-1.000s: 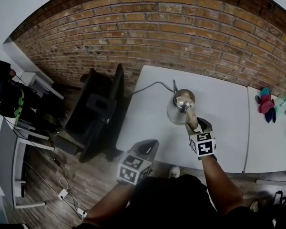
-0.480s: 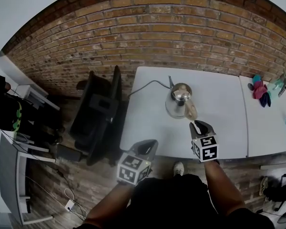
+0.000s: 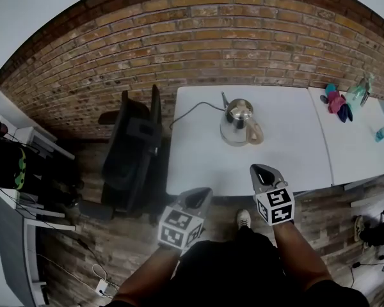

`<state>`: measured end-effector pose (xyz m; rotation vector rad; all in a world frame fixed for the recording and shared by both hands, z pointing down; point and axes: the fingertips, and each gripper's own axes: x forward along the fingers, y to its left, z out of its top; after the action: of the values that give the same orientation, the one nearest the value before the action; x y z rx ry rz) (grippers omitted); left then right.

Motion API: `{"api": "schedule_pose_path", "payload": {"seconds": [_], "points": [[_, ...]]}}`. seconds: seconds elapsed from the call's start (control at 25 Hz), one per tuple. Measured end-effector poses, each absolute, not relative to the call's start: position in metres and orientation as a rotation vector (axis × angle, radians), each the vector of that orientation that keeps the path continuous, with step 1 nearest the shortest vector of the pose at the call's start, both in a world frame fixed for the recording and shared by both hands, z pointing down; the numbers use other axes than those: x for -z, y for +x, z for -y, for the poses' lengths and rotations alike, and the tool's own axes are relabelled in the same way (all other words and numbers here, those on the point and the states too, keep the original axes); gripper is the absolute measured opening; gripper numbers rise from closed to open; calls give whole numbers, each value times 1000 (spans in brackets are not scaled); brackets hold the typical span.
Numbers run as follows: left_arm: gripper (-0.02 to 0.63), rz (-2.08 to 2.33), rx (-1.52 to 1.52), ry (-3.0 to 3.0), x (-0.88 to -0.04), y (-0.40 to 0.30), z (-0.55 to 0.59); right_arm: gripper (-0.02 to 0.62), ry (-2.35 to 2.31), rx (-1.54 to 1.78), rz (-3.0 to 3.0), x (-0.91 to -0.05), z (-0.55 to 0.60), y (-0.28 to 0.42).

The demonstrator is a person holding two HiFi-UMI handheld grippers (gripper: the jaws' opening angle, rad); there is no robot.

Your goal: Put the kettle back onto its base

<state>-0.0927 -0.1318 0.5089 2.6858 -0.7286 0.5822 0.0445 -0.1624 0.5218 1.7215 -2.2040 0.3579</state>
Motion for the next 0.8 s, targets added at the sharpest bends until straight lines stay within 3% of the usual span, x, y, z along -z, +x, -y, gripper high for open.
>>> {"api": "schedule_pose_path", "payload": {"seconds": [0.28, 0.48, 0.8], "points": [[0, 655, -568, 2720, -506, -114, 93, 26, 1790, -398, 2212, -512, 106, 18], [0, 608, -504, 2742, -496, -132, 66, 26, 1881, -704, 2418, -497, 61, -11], [1, 524, -443, 2728, -483, -150, 32, 25, 1908, -668, 2376, -484, 7, -41]]}}
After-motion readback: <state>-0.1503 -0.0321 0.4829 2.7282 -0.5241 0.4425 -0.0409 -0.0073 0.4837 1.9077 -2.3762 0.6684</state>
